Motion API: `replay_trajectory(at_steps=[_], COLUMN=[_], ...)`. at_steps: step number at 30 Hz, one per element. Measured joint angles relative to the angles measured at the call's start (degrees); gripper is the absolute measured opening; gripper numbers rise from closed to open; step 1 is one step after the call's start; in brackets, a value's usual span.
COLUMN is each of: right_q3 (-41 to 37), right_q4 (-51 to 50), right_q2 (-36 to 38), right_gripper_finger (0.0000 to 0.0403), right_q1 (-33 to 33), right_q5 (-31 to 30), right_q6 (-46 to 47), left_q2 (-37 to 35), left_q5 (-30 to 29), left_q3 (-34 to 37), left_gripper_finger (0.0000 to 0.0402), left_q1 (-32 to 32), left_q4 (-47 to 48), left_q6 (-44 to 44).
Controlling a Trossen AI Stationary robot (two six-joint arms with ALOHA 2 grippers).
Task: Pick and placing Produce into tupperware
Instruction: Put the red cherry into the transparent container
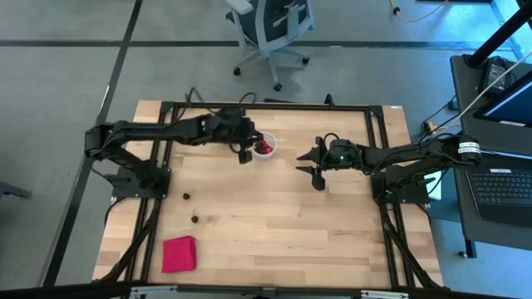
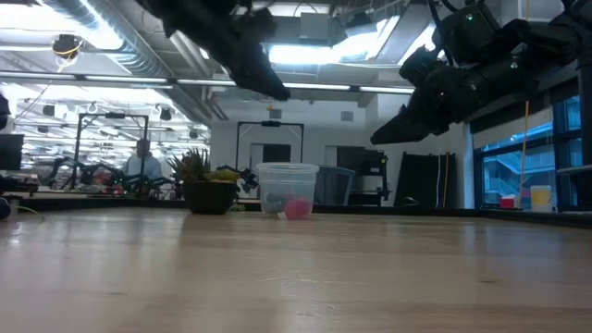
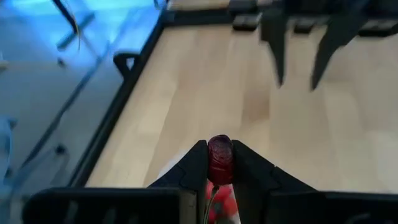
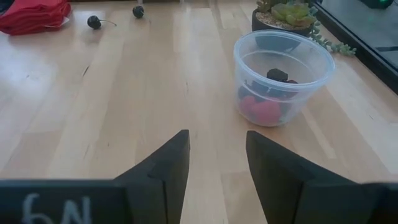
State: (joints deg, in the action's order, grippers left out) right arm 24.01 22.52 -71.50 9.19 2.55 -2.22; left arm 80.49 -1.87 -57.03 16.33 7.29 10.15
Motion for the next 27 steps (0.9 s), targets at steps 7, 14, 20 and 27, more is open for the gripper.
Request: replay_trajectory(at_steps=[7, 14, 20, 27], right_q3=[0.0, 0.0, 0.0, 0.0], right_q4=[-0.03, -0.25, -0.24, -0.24], right_q2=[0.0, 0.0, 0.0, 0.0], right_gripper_finger=[0.0161, 0.0161, 0.0161, 0.0161], right_q1=[0.02, 0.02, 0.02, 0.02], right_q5=[0.0, 0.0, 0.0, 0.0], right_q6=[-1.44, -1.49, -1.51, -1.51], left_q2=[8.72, 16.49, 19.11, 19.36], left_q5=[0.17, 0.13, 0.12, 0.09], left_q3=[-5.01, -5.82, -5.9, -5.89], left_gripper_finger=[0.0051, 0.0054, 0.0055, 0.0063], left_q1=[2.63, 4.57, 4.77, 4.62], left_q4=[3.39, 3.27, 3.16, 3.19], left_q6=[0.83, 0.79, 0.8, 0.81])
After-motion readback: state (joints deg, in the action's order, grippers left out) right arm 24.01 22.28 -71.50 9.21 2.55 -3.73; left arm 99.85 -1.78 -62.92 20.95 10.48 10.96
